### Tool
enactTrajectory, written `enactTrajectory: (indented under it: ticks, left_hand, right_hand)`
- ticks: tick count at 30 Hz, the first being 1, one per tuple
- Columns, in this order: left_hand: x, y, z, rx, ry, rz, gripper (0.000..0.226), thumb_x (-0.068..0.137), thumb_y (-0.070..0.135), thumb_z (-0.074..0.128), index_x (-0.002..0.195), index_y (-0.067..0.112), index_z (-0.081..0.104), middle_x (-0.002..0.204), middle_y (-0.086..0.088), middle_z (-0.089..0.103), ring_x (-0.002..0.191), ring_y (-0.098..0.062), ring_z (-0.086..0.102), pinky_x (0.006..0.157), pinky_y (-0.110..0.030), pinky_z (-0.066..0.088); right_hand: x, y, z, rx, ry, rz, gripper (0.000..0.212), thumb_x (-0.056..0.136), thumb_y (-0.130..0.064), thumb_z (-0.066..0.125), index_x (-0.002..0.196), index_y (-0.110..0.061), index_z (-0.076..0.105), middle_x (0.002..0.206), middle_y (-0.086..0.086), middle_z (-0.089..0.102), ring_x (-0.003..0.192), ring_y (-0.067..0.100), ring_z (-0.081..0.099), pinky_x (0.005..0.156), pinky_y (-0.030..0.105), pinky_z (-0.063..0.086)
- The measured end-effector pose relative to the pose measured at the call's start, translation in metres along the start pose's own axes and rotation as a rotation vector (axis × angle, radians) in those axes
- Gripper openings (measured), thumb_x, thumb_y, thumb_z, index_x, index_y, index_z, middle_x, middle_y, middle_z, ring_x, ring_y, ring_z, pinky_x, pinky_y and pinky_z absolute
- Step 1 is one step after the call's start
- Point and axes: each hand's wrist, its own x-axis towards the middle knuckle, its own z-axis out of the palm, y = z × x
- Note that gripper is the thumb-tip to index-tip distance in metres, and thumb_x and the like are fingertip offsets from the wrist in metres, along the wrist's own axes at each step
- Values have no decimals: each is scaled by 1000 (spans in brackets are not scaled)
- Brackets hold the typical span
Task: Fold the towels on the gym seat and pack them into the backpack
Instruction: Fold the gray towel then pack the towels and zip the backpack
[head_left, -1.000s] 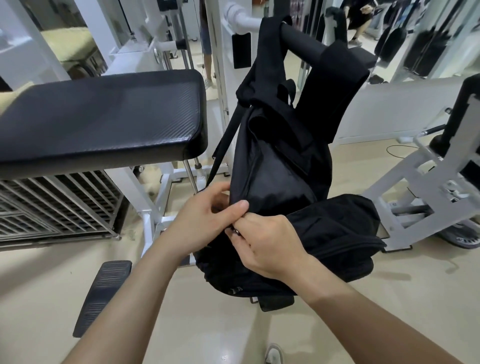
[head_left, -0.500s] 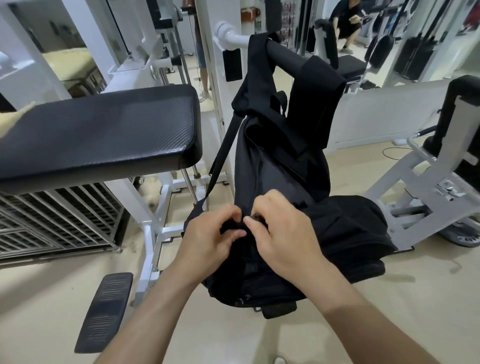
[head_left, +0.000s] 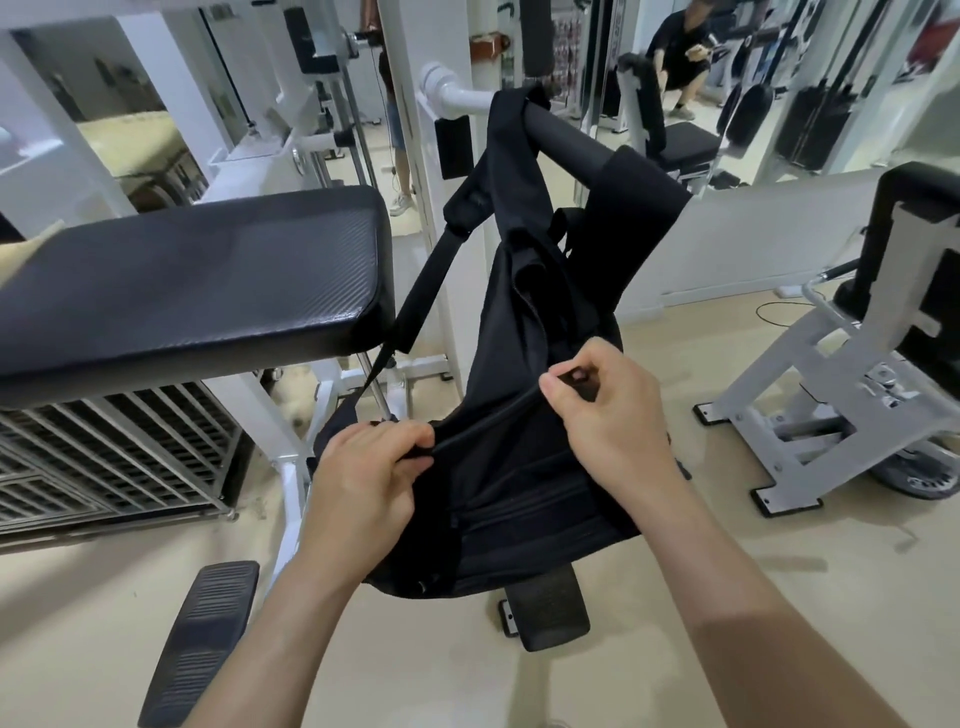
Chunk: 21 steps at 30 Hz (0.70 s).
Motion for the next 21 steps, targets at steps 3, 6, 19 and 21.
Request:
enactTrajectory:
  ticks: [3, 6, 19, 21]
  left_hand:
    - [1, -17, -2, 85, 23, -94, 28, 74, -3, 72, 78, 19, 56, 67, 22, 45, 75, 5, 45, 72, -25, 33]
    - [8, -8, 0, 75, 109, -46, 15, 77, 15, 75, 86, 17, 63, 86, 11, 55, 82, -13, 54, 70, -26, 40]
    - [48, -5, 19, 32, 50, -163, 26, 83, 36, 58, 68, 15, 51, 52, 5, 48, 55, -17, 47, 50, -24, 36]
    - [55, -18, 14, 30, 28, -270, 23, 86, 28, 65, 70, 14, 54, 53, 3, 52, 58, -21, 52, 53, -32, 40]
  right_hand:
    - [5, -10, 9, -7, -31, -57, 19, 87, -24, 64, 75, -15, 53, 75, -4, 65, 70, 13, 60, 70, 42, 52]
    - [2, -23, 28, -11, -126, -161, 23, 89, -22, 63, 75, -12, 48, 66, 1, 58, 63, 18, 54, 64, 45, 48]
    - [56, 19, -10, -53, 163, 93, 23, 87, -26, 63, 73, -18, 47, 69, -6, 54, 73, 22, 54, 65, 33, 37]
    - [62, 30, -23, -41, 175, 128, 24, 88, -23, 62, 71, -21, 45, 69, -8, 51, 73, 18, 50, 65, 32, 35]
